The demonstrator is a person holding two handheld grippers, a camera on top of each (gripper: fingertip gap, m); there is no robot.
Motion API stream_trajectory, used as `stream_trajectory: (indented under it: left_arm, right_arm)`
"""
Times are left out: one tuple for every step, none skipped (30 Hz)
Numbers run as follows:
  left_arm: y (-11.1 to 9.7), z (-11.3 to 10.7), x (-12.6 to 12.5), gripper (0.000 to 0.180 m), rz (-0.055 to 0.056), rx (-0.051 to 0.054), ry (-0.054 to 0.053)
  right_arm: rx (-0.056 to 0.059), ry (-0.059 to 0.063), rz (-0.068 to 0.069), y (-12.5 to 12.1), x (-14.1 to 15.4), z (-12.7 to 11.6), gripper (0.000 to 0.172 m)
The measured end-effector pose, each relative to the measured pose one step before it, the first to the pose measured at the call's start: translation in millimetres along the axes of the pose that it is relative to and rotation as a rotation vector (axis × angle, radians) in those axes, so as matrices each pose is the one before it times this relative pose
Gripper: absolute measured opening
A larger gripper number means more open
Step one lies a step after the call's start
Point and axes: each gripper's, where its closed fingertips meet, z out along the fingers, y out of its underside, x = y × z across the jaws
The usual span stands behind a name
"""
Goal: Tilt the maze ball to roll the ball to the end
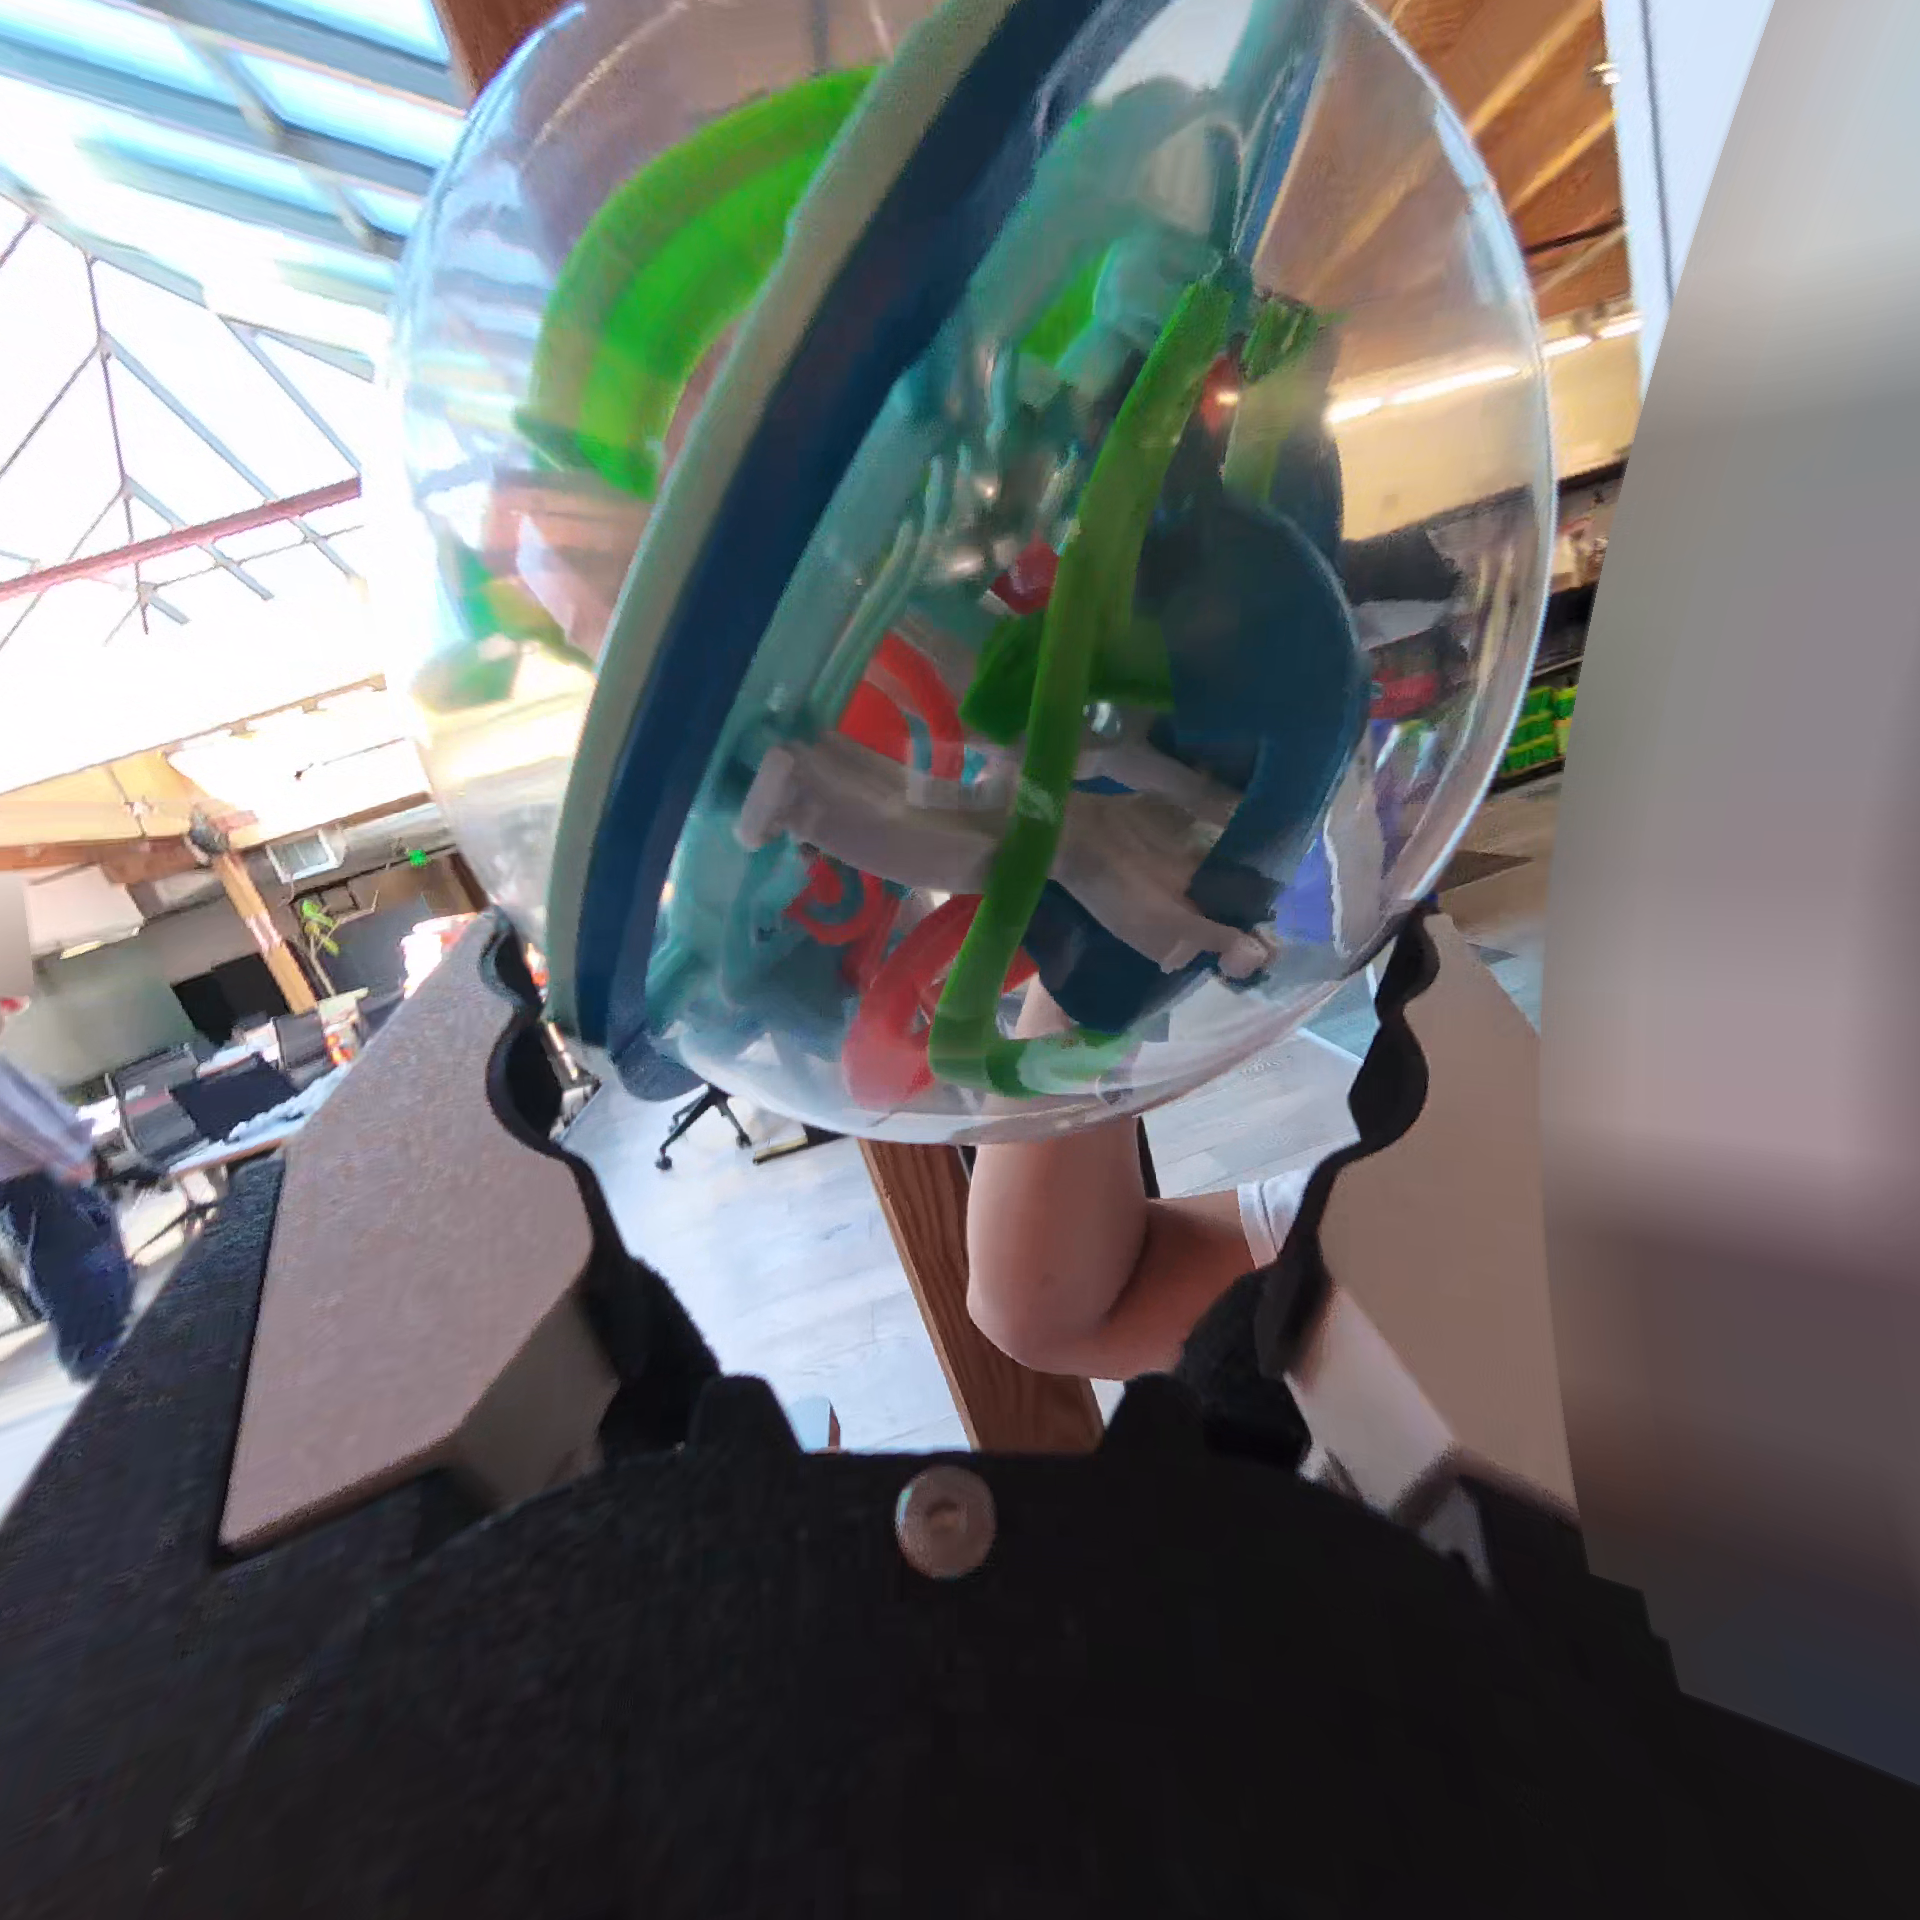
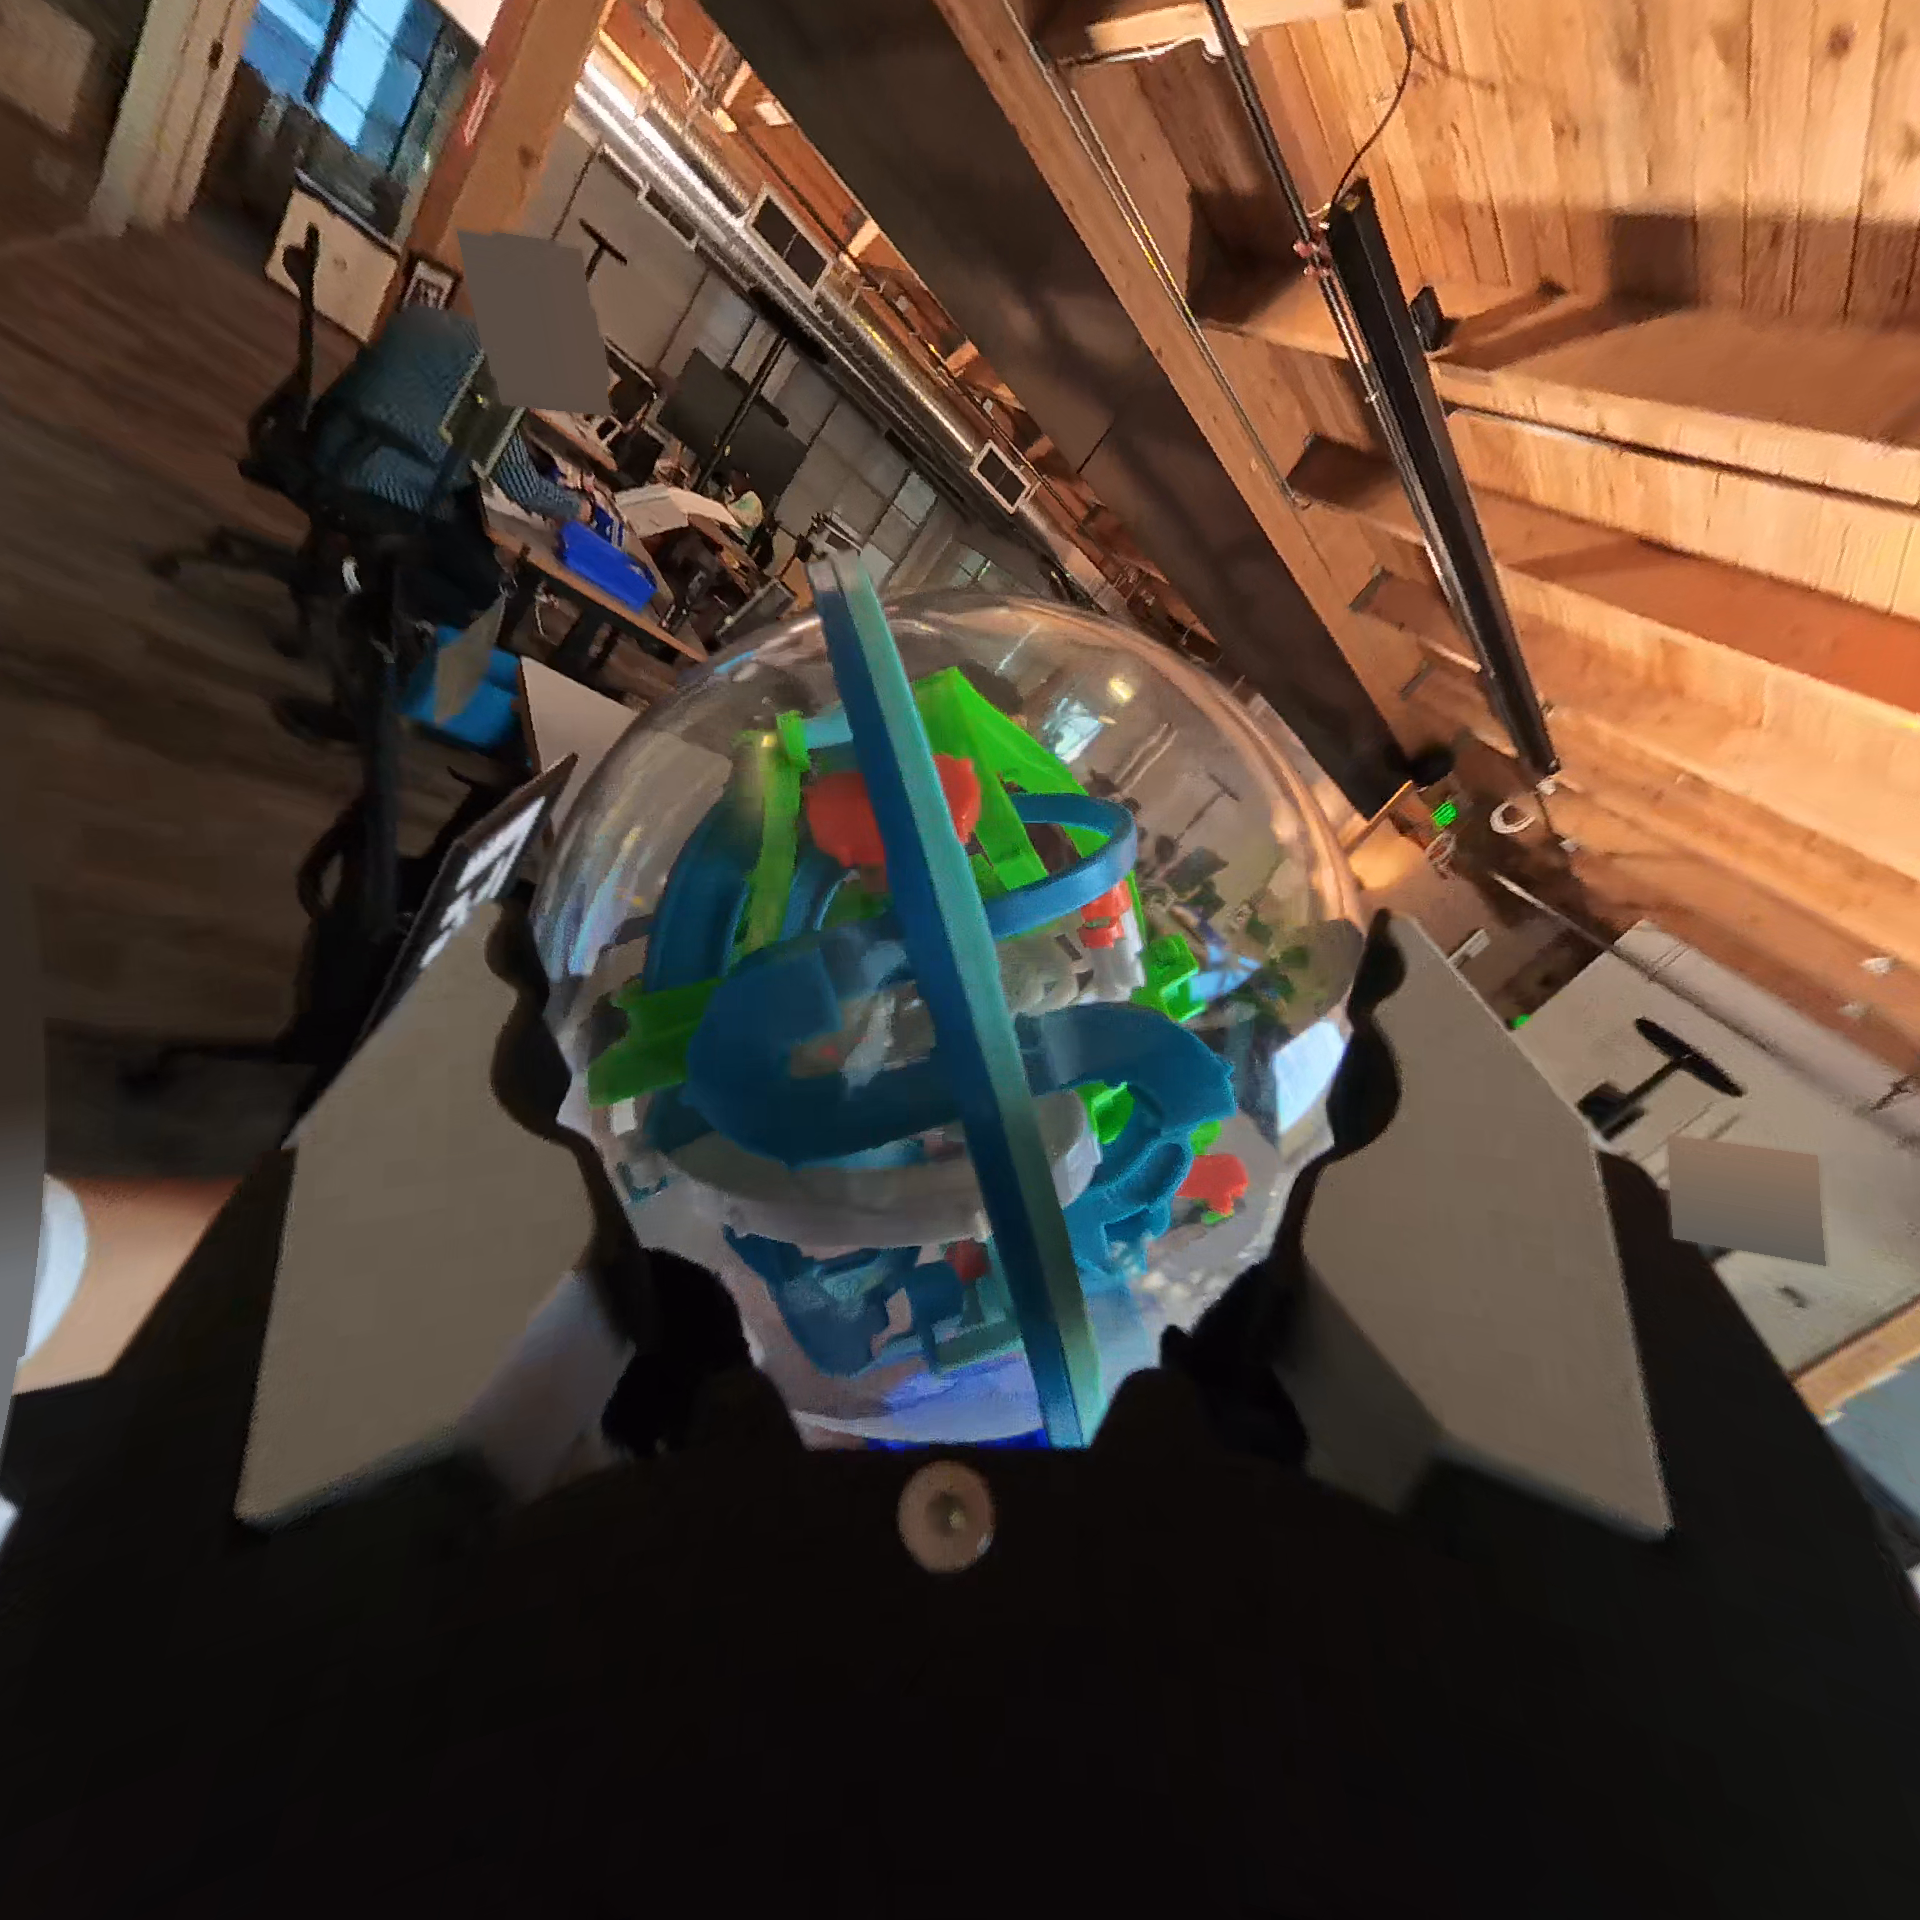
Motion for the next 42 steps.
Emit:
stream_trajectory:
  left_arm:
    - [-0.14, -0.03, -2.25, 0.154, -0.0098, -0.0102, -0.0172]
    - [-0.15, -0.20, -1.90, 0.153, -0.0075, -0.0103, -0.0128]
    - [-0.24, -0.42, -1.91, 0.153, -0.0018, -0.0068, -0.0094]
    - [-0.71, -0.74, -1.85, 0.153, 0.0045, -0.0016, -0.0070]
    - [-1.14, -0.94, -1.86, 0.153, 0.0056, 0.0036, -0.0055]
    - [-0.94, -0.81, -1.70, 0.153, 0.0017, 0.0024, -0.0046]
    - [-0.75, -0.75, -1.50, 0.153, 0.0027, 0.0000, -0.0052]
    - [-1.71, -0.96, -1.25, 0.153, 0.0097, 0.0026, -0.0082]
    - [-3.16, -1.58, -1.37, 0.152, 0.0168, 0.0080, -0.0131]
    - [-4.44, -1.92, -1.42, 0.152, 0.0227, 0.0094, -0.0195]
    - [-5.68, -2.20, -1.13, 0.152, 0.0334, 0.0121, -0.0255]
    - [-5.65, -2.32, -0.87, 0.151, 0.0429, 0.0096, -0.0268]
    - [-3.44, -1.95, -0.78, 0.151, 0.0383, -0.0057, -0.0225]
    - [-0.11, -1.16, -1.21, 0.151, 0.0188, -0.0254, -0.0165]
    - [1.99, -0.40, -2.08, 0.151, 0.0029, -0.0292, -0.0150]
    - [2.98, -0.14, -3.07, 0.151, -0.0051, -0.0225, -0.0143]
    - [4.64, 0.33, -3.53, 0.151, -0.0097, -0.0251, -0.0134]
    - [5.90, 0.63, -4.19, 0.151, -0.0169, -0.0283, -0.0134]
    - [6.37, 0.87, -4.73, 0.151, -0.0242, -0.0284, -0.0151]
    - [7.20, 1.05, -5.86, 0.151, -0.0345, -0.0327, -0.0170]
    - [9.14, 1.36, -8.13, 0.151, -0.0515, -0.0441, -0.0181]
    - [10.03, 1.88, -11.59, 0.151, -0.0660, -0.0481, -0.0184]
    - [8.79, 2.73, -15.08, 0.151, -0.0648, -0.0329, -0.0188]
    - [7.43, 2.80, -17.26, 0.151, -0.0597, -0.0188, -0.0214]
    - [7.44, 2.71, -17.12, 0.151, -0.0560, -0.0146, -0.0238]
    - [7.64, 2.37, -14.64, 0.151, -0.0417, -0.0162, -0.0197]
    - [7.07, 1.81, -11.24, 0.151, -0.0188, -0.0127, -0.0117]
    - [5.75, 1.25, -8.74, 0.151, -0.0046, -0.0044, -0.0085]
    - [4.65, 0.86, -6.03, 0.151, 0.0019, 0.0007, -0.0016]
    - [4.05, 0.55, -3.50, 0.151, 0.0043, -0.0003, 0.0045]
    - [2.95, 0.52, -1.63, 0.151, 0.0086, 0.0015, 0.0071]
    - [1.49, 0.34, 0.46, 0.151, 0.0191, 0.0074, 0.0111]
    - [-0.39, -0.04, 2.18, 0.151, 0.0330, 0.0167, 0.0137]
    - [-1.70, -0.43, 3.63, 0.151, 0.0419, 0.0235, 0.0158]
    - [-1.93, -0.88, 5.13, 0.151, 0.0390, 0.0191, 0.0193]
    - [-2.06, -0.95, 6.22, 0.151, 0.0340, 0.0160, 0.0202]
    - [-3.20, -1.08, 7.37, 0.151, 0.0339, 0.0191, 0.0207]
    - [-4.50, -1.33, 8.20, 0.151, 0.0392, 0.0241, 0.0194]
    - [-5.37, -1.35, 8.49, 0.151, 0.0433, 0.0261, 0.0146]
    - [-5.69, -1.36, 8.26, 0.151, 0.0409, 0.0221, 0.0092]
    - [-5.87, -1.22, 8.80, 0.151, 0.0370, 0.0176, 0.0092]
    - [-6.06, -1.08, 8.43, 0.151, 0.0363, 0.0143, 0.0075]
  right_arm:
    - [0.0084, -0.0086, 0.0225, 1.31, 3.96, 0.26, 0.148]
    - [0.0053, -0.0061, 0.0170, 1.44, 3.14, 0.13, 0.148]
    - [0.0003, -0.0029, 0.0135, 1.72, 2.44, 0.04, 0.148]
    - [0.0010, -0.0026, 0.0063, 1.44, 1.76, 0.18, 0.148]
    - [0.0011, -0.0016, 0.0022, 1.32, 1.28, 0.52, 0.148]
    - [-0.0004, 0.0001, 0.0028, 1.28, 1.38, 0.72, 0.148]
    - [0.0008, -0.0007, 0.0044, 0.86, 1.32, 0.85, 0.148]
    - [0.0028, -0.0026, 0.0031, 0.57, 1.04, 0.70, 0.148]
    - [-0.0010, -0.0034, 0.0026, 1.11, 0.87, 0.23, 0.148]
    - [-0.0039, -0.0028, 0.0087, 2.17, 1.28, -0.49, 0.148]
    - [-0.0008, -0.0062, 0.0176, 3.15, 1.48, -1.06, 0.148]
    - [0.0057, -0.0129, 0.0198, 3.98, 1.21, -1.32, 0.147]
    - [0.0137, -0.0171, 0.0179, 4.69, 0.75, -1.15, 0.147]
    - [0.0240, -0.0149, 0.0125, 4.63, 1.09, -0.66, 0.147]
    - [0.0307, -0.0100, 0.0214, 4.88, 2.29, -0.49, 0.147]
    - [0.0172, -0.0066, 0.0322, 6.56, 3.51, -0.82, 0.148]
    - [0.0014, -0.0057, 0.0348, 7.91, 4.45, -0.89, 0.148]
    - [0.0010, -0.0055, 0.0304, 7.69, 5.12, -0.65, 0.148]
    - [0.0039, -0.0057, 0.0308, 6.84, 5.75, -0.26, 0.148]
    - [0.0031, -0.0057, 0.0369, 6.80, 6.65, 0.23, 0.148]
    - [-0.0010, -0.0040, 0.0462, 7.72, 8.38, 0.72, 0.148]
    - [-0.0081, -0.0005, 0.0627, 9.44, 11.88, 1.85, 0.148]
    - [-0.0092, -0.0002, 0.0715, 10.17, 15.51, 3.09, 0.147]
    - [-0.0106, -0.0022, 0.0732, 10.90, 18.37, 4.16, 0.148]
    - [-0.0146, -0.0055, 0.0818, 11.96, 19.29, 4.64, 0.148]
    - [-0.0180, -0.0074, 0.0764, 12.07, 17.89, 4.18, 0.148]
    - [-0.0115, -0.0074, 0.0488, 10.69, 14.62, 3.25, 0.152]
    - [-0.0043, -0.0042, 0.0255, 8.89, 10.54, 2.00, 0.149]
    - [0.0054, 0.0002, 0.0073, 6.61, 6.86, 1.31, 0.149]
    - [0.0128, 0.0036, -0.0034, 4.48, 4.40, 0.75, 0.149]
    - [0.0097, 0.0045, -0.0071, 3.15, 2.59, 0.18, 0.149]
    - [0.0022, 0.0035, -0.0121, 2.11, 0.83, -0.40, 0.149]
    - [0.0039, 0.0024, -0.0269, 0.19, -1.20, -0.73, 0.149]
    - [0.0089, 0.0024, -0.0455, -2.00, -3.80, -0.99, 0.149]
    - [0.0083, 0.0056, -0.0580, -3.49, -6.04, -1.10, 0.149]
    - [0.0093, 0.0084, -0.0611, -5.15, -7.56, -1.21, 0.149]
    - [0.0082, 0.0086, -0.0591, -6.46, -8.57, -1.19, 0.149]
    - [0.0037, 0.0061, -0.0596, -7.34, -9.64, -1.19, 0.149]
    - [0.0003, 0.0028, -0.0633, -7.91, -10.51, -1.25, 0.149]
    - [0.0001, -0.0003, -0.0621, -8.43, -10.59, -1.38, 0.149]
    - [-0.0018, -0.0019, -0.0534, -8.47, -10.17, -1.42, 0.150]
    - [-0.0027, -0.0030, -0.0468, -8.25, -9.66, -1.57, 0.150]
